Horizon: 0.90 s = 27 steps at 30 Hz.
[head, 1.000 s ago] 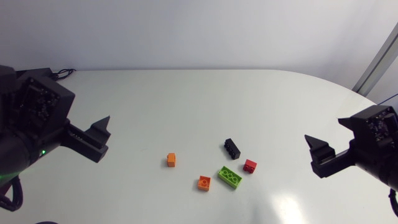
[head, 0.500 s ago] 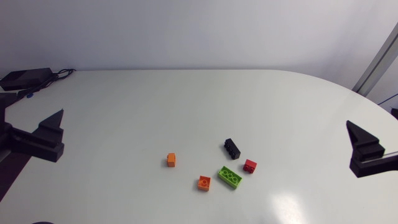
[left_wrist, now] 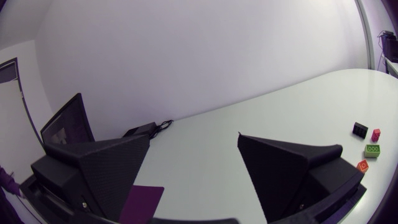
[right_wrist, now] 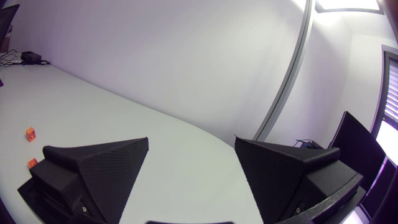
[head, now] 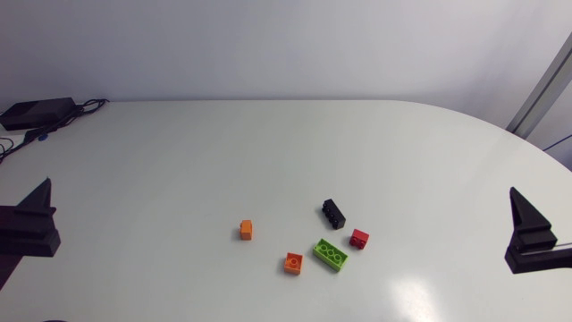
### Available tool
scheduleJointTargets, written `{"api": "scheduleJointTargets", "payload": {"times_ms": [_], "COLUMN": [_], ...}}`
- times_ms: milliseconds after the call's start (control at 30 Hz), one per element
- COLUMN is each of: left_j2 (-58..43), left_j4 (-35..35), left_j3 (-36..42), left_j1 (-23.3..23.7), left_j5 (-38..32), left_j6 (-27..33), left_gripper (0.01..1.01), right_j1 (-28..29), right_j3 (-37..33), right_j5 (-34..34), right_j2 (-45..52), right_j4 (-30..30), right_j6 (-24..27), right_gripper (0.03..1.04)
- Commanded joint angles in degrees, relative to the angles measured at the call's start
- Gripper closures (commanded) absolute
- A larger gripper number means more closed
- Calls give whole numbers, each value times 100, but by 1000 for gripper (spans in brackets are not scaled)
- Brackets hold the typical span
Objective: Disassemble duplo
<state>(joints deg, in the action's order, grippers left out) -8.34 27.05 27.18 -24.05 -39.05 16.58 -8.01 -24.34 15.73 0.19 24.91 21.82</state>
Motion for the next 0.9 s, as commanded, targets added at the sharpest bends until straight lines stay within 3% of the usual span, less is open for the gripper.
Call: {"api": "scheduleJointTargets", "payload": {"times_ms": [0,233,533,667,867], "left_j2": [333,887,904,913,913], "left_j4": [20,37,-191,-323,-490], "left_j3": [-231,-485,-749,-907,-1083], "left_j1": [155,533,902,1087,1351], "left_j5": [-33,-33,-33,-50,29], "left_j6": [-225,-304,-164,-348,-964], "left_gripper": [46,46,46,46,46], "right_j1": [133,467,485,423,379], "right_j3": [157,650,1203,1476,1819], "right_j5": [106,809,862,818,765], "right_j2": [-63,-71,-71,-80,-80], "right_j4": [-126,-1102,-1717,-1902,-2781], "right_j6": [-187,-433,-319,-293,-275], "right_gripper": [67,67,67,67,67]}}
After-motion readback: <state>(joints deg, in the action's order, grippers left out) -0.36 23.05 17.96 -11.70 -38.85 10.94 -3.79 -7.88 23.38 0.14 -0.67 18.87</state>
